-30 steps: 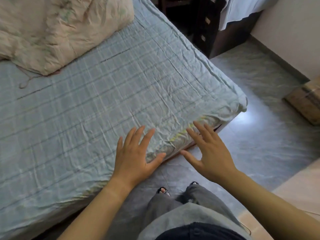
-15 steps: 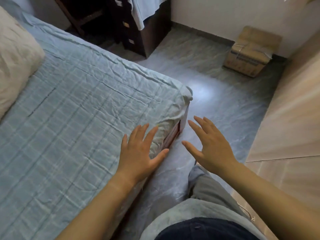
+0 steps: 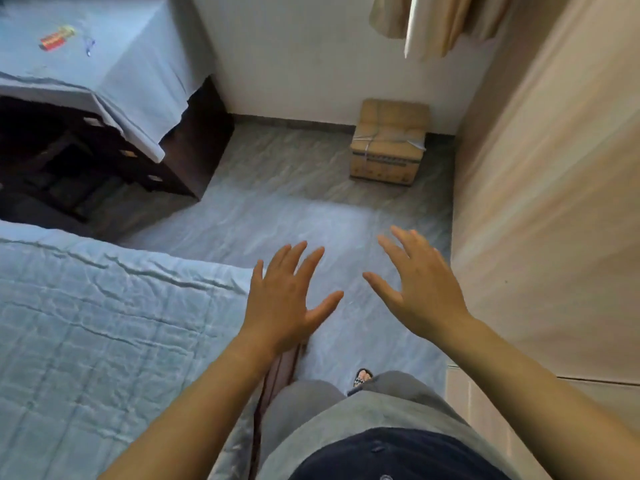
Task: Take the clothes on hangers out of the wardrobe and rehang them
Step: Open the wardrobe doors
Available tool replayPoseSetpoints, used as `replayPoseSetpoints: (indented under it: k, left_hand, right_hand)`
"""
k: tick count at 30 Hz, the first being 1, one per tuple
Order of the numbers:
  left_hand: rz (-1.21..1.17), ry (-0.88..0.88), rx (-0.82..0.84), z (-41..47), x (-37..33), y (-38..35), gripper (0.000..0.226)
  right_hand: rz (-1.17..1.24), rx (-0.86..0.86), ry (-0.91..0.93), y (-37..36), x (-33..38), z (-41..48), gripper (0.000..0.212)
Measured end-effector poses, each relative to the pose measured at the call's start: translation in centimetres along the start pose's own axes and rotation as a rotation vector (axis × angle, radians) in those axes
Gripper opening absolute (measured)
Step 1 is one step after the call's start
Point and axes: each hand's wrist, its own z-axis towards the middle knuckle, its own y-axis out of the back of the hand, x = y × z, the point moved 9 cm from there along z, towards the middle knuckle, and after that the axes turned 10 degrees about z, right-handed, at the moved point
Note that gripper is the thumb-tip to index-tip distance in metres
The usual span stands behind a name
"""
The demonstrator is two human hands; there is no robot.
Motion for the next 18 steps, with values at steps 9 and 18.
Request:
replayPoseSetpoints:
  k: [9, 18]
  left_hand:
    - [0.095, -0.387, -0.038, 18.2, -7.9, 4.2, 0.082]
    - [0.200, -0.861, -0.079, 35.8, -16.4, 8.7, 0.077]
  right_hand:
    - [0.021, -0.286, -0.267, 9.4, -8.0, 8.9, 0.073]
    - [-0.005, -0.694, -0.522, 19.2, -11.8, 15.6, 0.071]
